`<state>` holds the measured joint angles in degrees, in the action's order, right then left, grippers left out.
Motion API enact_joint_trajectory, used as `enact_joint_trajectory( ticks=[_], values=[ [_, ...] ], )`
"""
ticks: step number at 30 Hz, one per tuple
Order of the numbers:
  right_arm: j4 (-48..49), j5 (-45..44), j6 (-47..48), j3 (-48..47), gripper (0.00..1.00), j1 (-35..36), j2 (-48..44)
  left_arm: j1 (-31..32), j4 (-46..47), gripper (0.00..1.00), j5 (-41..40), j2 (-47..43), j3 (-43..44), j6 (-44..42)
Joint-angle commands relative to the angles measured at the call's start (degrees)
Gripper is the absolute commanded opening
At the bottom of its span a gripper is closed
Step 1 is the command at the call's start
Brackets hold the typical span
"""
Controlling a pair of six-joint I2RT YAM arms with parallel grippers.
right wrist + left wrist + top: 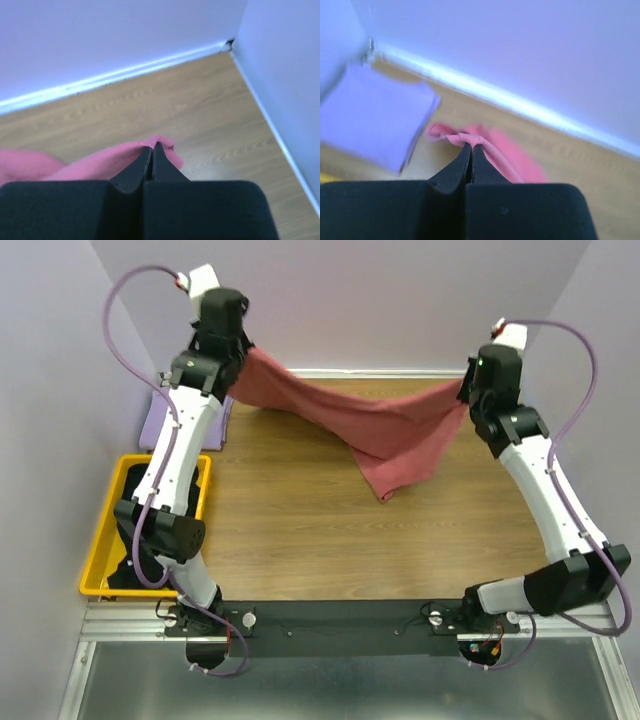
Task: Fold and stack the t-shirts
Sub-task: Flatten the tshirt out
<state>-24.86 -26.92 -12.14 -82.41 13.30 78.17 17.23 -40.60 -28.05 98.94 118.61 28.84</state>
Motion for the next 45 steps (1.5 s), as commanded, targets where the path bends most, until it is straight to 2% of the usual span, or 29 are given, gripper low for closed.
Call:
enact_joint_trajectory(
  ticks=[1,3,5,6,7,8,10,11,14,20,26,30,33,38,42,43,45],
  values=[
    [2.4,-4.5,5.1,-16.1,0.00,-1.2,4.5,-3.7,-2.4,0.00,-1.2,1.7,16.6,-5.9],
    [2.5,-4.3,6.6,-24.4,0.01,-1.1,5.8,-4.5,1.2,0.00,-0.7,0.1,18.8,-6.8],
    [2.7,-3.4,9.0,-28.5,0.01,-1.2,5.7,-4.5,5.6,0.00,-0.3,-5.8,14.9,-8.6],
    [2.6,-2.4,9.8,-31.0,0.00,-1.2,4.2,-4.5,11.3,0.00,0.3,-11.9,12.2,-9.0],
    [2.7,-2.2,10.6,-31.1,0.01,-1.2,3.2,-4.5,14.5,0.00,0.9,-11.9,8.8,-9.4],
    [3.0,-1.8,11.7,-31.9,0.01,-1.2,2.0,-4.5,17.6,0.00,2.5,-18.4,1.9,-10.0],
    [3.3,-0.7,13.7,-32.0,0.00,-1.2,-1.1,-4.5,24.6,0.00,4.1,-24.2,-4.0,-10.3],
    [3.6,0.7,15.3,-31.6,0.01,-1.2,-4.4,-4.4,25.7,0.00,6.2,-29.0,-7.7,-10.5],
    [4.5,2.7,18.5,-30.6,0.01,-1.2,-11.6,-4.4,26.7,0.00,9.3,-36.1,-11.8,-10.7],
    [6.4,6.3,23.3,-32.1,0.01,-1.2,-19.0,-4.4,26.5,0.00,16.1,-43.9,-12.4,-11.6],
    [6.4,6.2,24.9,-33.4,0.01,-1.2,-19.8,-4.4,20.7,0.00,21.0,-40.2,-5.4,-11.1],
    [6.4,5.5,26.5,-30.5,0.01,-1.2,-18.3,-4.4,16.2,0.00,21.0,-35.0,-4.7,-12.1],
    [6.4,4.9,27.6,-25.6,0.01,-1.2,-16.0,-4.4,15.0,0.00,20.8,-30.7,-9.7,-12.1],
    [7.5,3.3,30.5,-14.4,0.01,-1.2,-10.1,-4.5,22.5,0.00,20.0,-23.2,-27.6,-11.0],
    [12.5,3.9,31.2,-3.8,0.01,-1.3,-2.5,-4.5,25.5,0.00,19.1,-12.3,-33.3,-11.2],
    [16.0,4.2,31.6,0.5,0.01,-1.3,0.5,-4.6,25.7,0.00,18.1,-6.8,-33.4,-11.0],
    [22.5,4.8,32.1,4.5,0.00,-1.6,3.9,-4.8,26.4,0.00,16.5,-1.2,-32.7,-10.9]
  ],
)
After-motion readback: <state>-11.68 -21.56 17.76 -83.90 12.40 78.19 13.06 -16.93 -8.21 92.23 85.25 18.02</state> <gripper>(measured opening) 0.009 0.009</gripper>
